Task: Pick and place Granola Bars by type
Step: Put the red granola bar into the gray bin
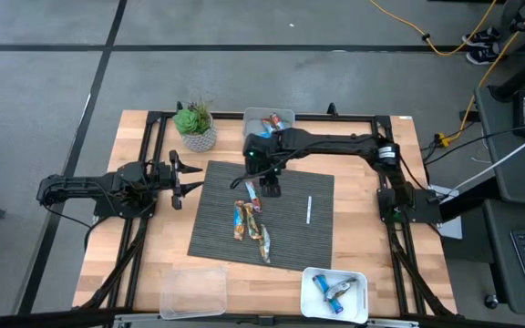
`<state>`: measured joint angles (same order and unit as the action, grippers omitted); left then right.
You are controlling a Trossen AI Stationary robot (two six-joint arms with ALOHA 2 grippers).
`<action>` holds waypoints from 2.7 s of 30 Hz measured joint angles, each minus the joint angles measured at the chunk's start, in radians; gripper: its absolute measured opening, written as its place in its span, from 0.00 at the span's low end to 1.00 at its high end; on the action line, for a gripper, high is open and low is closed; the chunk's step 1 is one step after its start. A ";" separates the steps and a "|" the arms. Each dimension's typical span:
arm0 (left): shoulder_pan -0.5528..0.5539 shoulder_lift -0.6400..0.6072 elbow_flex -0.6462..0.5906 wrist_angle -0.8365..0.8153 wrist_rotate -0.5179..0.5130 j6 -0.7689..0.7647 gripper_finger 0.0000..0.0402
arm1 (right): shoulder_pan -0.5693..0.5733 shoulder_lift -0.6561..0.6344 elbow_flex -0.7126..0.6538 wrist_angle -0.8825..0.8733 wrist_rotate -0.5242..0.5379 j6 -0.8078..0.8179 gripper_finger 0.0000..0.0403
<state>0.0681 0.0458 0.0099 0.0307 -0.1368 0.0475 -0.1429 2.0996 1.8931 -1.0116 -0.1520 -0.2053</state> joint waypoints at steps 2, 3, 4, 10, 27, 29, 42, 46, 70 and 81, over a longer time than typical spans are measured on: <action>0.000 0.000 0.000 0.000 0.000 0.000 0.47 | 0.000 0.009 0.000 0.022 0.000 0.023 0.45; 0.000 0.000 0.000 0.000 0.000 0.000 0.48 | 0.000 0.014 0.000 0.023 0.000 0.031 0.46; 0.000 0.000 0.000 0.000 0.000 0.000 0.48 | 0.000 0.020 0.000 0.023 0.000 0.041 0.46; 0.000 0.000 0.000 0.000 0.000 0.000 0.47 | 0.000 0.036 0.000 0.021 -0.032 0.067 0.53; 0.000 0.000 0.000 0.000 0.000 0.000 0.48 | 0.002 0.036 0.000 0.072 -0.050 0.070 0.72; 0.000 0.000 0.000 0.000 0.000 0.000 0.47 | 0.002 0.036 0.000 0.073 -0.048 0.070 0.72; 0.000 0.000 0.000 0.000 0.000 0.000 0.47 | 0.002 0.036 0.000 0.099 0.003 0.113 0.72; 0.000 0.000 0.000 0.000 0.000 0.000 0.48 | 0.002 0.060 0.000 0.133 0.035 0.237 0.72; 0.000 0.000 0.000 0.000 0.000 0.000 0.48 | 0.029 0.222 -0.002 0.173 0.080 0.514 0.72; 0.000 0.000 0.000 0.000 0.000 0.000 0.48 | 0.029 0.233 -0.001 0.163 0.077 0.484 0.39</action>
<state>0.0681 0.0459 0.0101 0.0310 -0.1368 0.0475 -0.1139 2.3325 1.8923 -0.8490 -0.0749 0.2789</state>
